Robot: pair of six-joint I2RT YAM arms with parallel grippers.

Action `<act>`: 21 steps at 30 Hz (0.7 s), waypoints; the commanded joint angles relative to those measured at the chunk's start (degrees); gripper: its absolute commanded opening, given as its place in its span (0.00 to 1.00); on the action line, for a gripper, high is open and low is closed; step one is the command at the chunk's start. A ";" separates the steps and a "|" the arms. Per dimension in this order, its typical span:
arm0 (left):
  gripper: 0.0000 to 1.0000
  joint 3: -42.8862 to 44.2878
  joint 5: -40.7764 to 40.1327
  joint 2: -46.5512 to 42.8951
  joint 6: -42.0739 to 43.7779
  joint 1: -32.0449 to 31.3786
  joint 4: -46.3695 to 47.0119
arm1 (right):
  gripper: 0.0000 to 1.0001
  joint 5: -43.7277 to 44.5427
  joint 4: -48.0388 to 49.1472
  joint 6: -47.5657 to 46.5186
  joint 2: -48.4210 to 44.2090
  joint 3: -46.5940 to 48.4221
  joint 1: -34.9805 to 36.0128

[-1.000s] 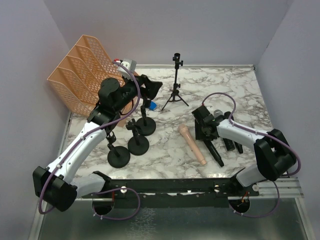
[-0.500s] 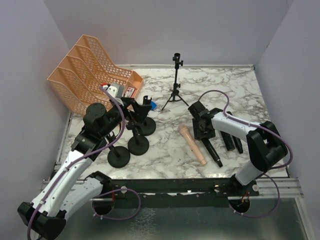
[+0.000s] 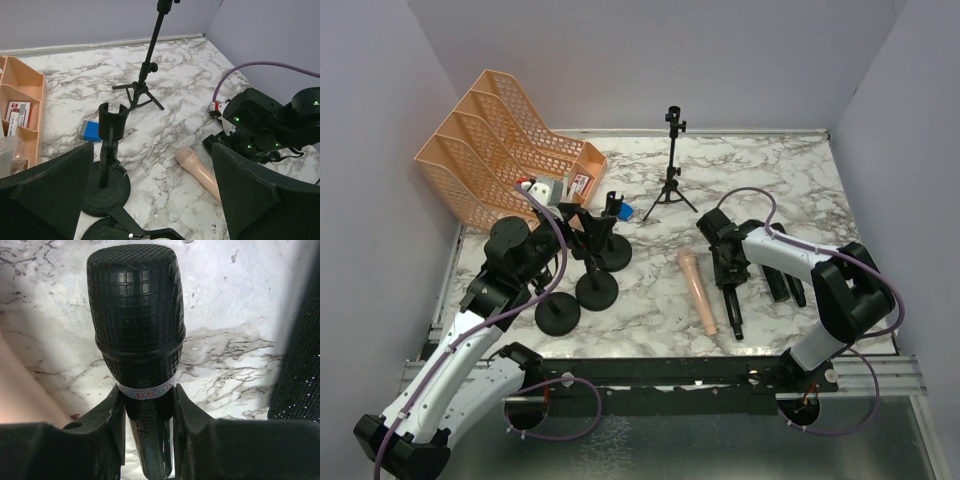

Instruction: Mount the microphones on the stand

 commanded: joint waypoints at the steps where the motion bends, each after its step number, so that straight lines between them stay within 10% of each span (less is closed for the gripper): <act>1: 0.99 -0.70 1.45 -1.03 -0.58 0.15 2.92 | 0.20 5.32 -0.06 -1.46 -0.22 2.50 0.03; 21: 0.99 -0.12 3.70 2.61 -3.45 0.20 9.70 | 0.01 11.39 35.89 -17.63 -17.11 16.81 0.12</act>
